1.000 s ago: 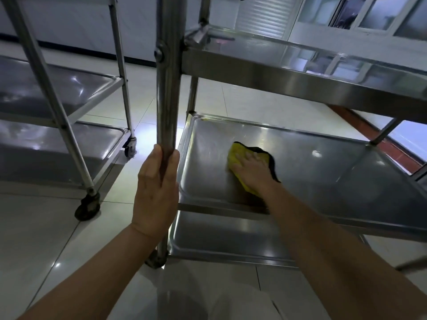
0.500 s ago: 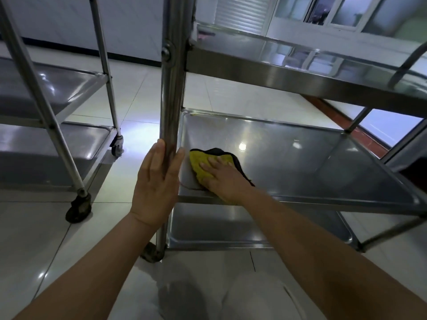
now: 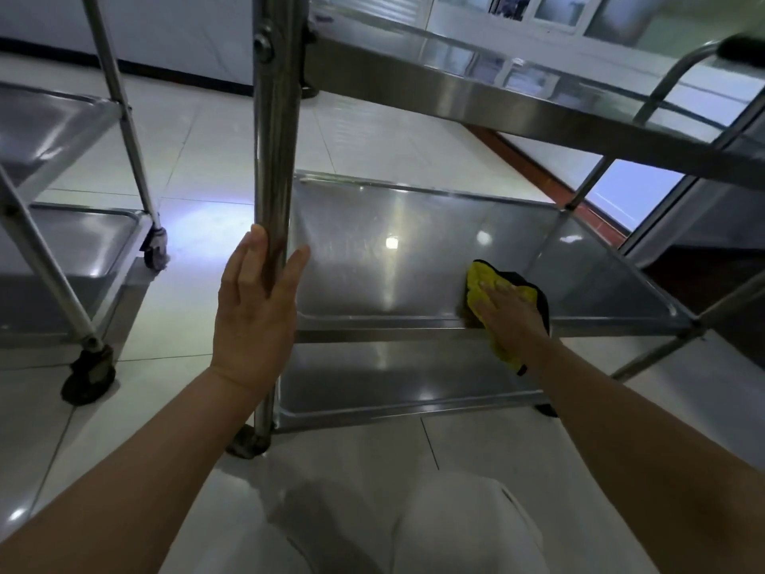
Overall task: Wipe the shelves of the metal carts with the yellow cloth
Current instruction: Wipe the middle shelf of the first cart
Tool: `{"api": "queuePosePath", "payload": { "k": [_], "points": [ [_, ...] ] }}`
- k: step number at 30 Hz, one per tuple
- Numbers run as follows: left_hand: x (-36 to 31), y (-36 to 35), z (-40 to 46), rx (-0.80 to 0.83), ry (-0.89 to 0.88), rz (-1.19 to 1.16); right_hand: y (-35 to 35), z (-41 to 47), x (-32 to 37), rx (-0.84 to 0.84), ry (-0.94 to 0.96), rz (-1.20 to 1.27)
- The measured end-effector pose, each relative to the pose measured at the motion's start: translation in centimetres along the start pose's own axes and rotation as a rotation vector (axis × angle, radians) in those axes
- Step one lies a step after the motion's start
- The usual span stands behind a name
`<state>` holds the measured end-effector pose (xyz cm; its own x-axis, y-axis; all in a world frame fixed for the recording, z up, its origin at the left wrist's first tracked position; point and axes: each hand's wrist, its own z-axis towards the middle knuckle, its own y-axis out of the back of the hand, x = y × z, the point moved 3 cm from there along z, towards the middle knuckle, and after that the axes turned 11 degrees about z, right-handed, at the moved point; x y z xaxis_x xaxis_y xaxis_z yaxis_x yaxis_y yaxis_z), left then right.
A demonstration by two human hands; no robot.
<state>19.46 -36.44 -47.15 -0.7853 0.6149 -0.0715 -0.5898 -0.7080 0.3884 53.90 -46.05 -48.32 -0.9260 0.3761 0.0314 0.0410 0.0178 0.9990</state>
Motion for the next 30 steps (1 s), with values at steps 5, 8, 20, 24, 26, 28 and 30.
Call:
{"api": "queuePosePath", "payload": {
  "k": [5,8,20,24,26,28,30],
  "points": [
    [0.9,-0.4,0.2,0.076,0.119,-0.064,-2.5,-0.7,7.2,-0.100,0.120,0.357],
    [1.3,-1.0,-0.6,0.031,-0.021,0.004,-3.2,-1.4,13.6,-0.112,0.228,0.407],
    [1.3,0.4,-0.7,-0.003,-0.048,0.146,-3.8,-2.3,20.0,-0.291,0.649,0.073],
    [-0.3,0.8,-0.6,-0.058,-0.033,0.276,-4.2,-2.0,15.5,-0.483,0.718,0.078],
    [-2.5,0.9,-0.9,-0.097,-0.055,0.263,-4.5,-2.1,11.8,-0.679,0.749,0.074],
    [-5.5,0.5,-1.4,-0.077,-0.128,0.216,-4.9,-2.0,7.6,-0.805,0.749,0.042],
    [-8.8,-0.6,-1.9,-0.004,-0.177,0.177,-5.4,-1.6,3.1,-0.869,0.741,0.022]
  ]
}}
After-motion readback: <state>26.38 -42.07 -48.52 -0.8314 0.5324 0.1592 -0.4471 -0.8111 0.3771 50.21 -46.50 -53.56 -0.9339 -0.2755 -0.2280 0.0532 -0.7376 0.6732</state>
